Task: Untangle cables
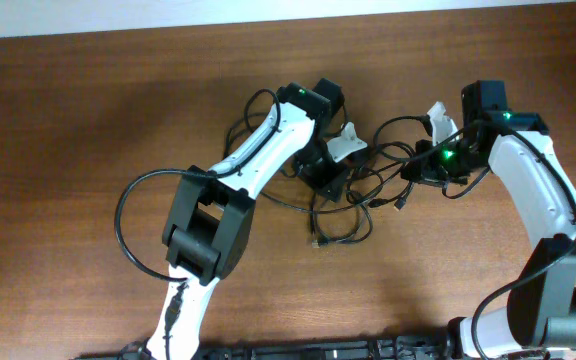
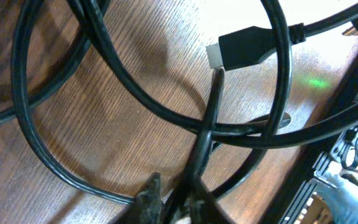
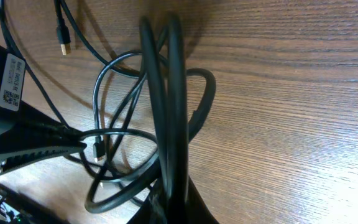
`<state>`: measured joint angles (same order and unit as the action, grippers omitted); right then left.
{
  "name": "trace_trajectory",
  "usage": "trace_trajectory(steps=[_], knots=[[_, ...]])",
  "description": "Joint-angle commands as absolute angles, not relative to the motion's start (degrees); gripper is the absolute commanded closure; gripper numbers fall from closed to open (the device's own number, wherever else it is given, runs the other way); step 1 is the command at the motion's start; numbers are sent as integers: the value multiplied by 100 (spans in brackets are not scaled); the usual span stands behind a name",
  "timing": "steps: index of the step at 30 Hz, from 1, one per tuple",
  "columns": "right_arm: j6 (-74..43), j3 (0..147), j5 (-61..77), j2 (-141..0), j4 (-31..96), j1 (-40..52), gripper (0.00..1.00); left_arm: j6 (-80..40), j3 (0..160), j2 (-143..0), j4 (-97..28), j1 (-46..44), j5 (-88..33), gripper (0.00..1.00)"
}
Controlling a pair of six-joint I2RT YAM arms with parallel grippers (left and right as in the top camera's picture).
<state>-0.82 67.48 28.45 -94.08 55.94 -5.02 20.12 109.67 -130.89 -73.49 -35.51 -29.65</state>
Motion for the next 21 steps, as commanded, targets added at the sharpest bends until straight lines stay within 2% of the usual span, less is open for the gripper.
trace_trajectory(steps=[1,4,7,10,14,17,18,19,20,21], knots=[[-237,6757,2543,-9358,5653,-528,96,2049,11026,-13133,-7669,-3492,-2947,100],[-1013,6757,1177,-9358,5859,-528,96,2040,12007,-13037,-8490,-2716,-2429,100],[-1649,6757,-156,-9358,6141,-530,96,1879,14066,-12999,-9303,-1439,-2244,100],[-1706,6757,-224,-9358,6149,-532,96,1435,15443,-12958,-9673,-259,-2248,100],[-1706,6757,-217,-9358,6156,-532,96,1264,15511,-12735,-9673,119,-2071,100],[-1702,6757,-217,-9358,6156,-532,96,814,15509,-12650,-9673,-141,-906,100],[-1702,6757,-217,-9358,6158,-532,96,816,15509,-12650,-9673,-215,-849,100],[-1702,6757,-217,-9358,6156,-532,96,816,15509,-12650,-9673,-268,-849,94],[-1702,6757,-217,-9358,6156,-532,95,816,15509,-12650,-9673,-408,-851,70],[-1702,6757,-213,-9358,6156,-532,95,819,15500,-12650,-9673,-513,-854,58]])
